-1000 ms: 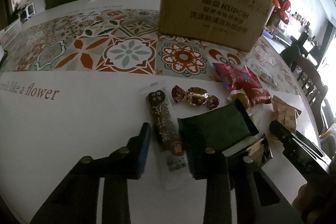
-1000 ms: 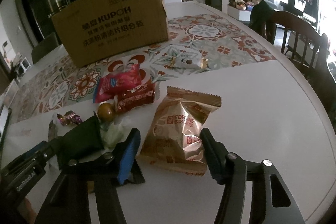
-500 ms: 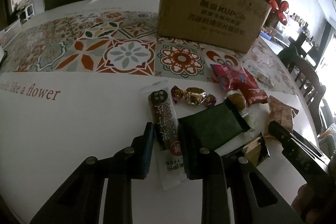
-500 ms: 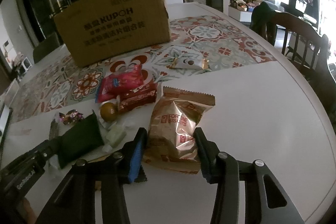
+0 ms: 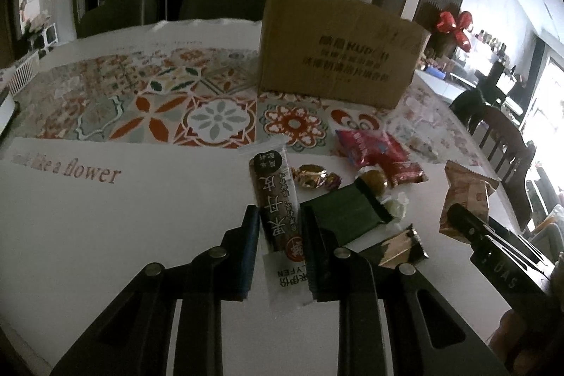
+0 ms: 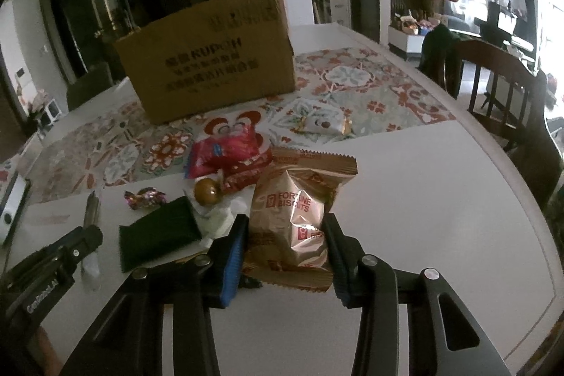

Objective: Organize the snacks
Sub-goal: 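Lift and carry the snack bar and biscuit bag over the cardboard box with both tools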

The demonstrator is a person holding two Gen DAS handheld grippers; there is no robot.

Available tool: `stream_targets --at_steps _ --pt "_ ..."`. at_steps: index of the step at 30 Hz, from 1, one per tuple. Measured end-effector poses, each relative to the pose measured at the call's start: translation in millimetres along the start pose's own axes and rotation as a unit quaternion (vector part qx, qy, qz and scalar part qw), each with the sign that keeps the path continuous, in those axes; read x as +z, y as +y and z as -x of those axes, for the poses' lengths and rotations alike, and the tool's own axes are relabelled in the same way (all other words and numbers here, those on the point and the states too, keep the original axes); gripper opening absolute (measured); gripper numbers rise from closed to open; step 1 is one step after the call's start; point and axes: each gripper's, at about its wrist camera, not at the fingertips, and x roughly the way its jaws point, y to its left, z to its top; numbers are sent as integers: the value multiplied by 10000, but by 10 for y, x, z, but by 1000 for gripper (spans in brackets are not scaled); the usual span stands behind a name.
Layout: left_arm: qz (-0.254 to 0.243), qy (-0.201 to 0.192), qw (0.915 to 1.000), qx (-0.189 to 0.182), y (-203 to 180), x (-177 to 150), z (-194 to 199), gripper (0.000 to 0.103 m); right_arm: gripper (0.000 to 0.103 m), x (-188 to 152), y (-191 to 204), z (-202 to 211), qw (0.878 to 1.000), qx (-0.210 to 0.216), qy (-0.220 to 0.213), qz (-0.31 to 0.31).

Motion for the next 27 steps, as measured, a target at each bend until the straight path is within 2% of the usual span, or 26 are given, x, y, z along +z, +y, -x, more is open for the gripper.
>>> stream_targets --at_steps 14,27 --pt "-228 -591 9978 -174 -142 182 441 24 43 141 85 393 9984 258 -472 198" --pt "-613 -1370 9884 -222 -275 745 707 24 43 696 197 610 9918 530 -1111 356"
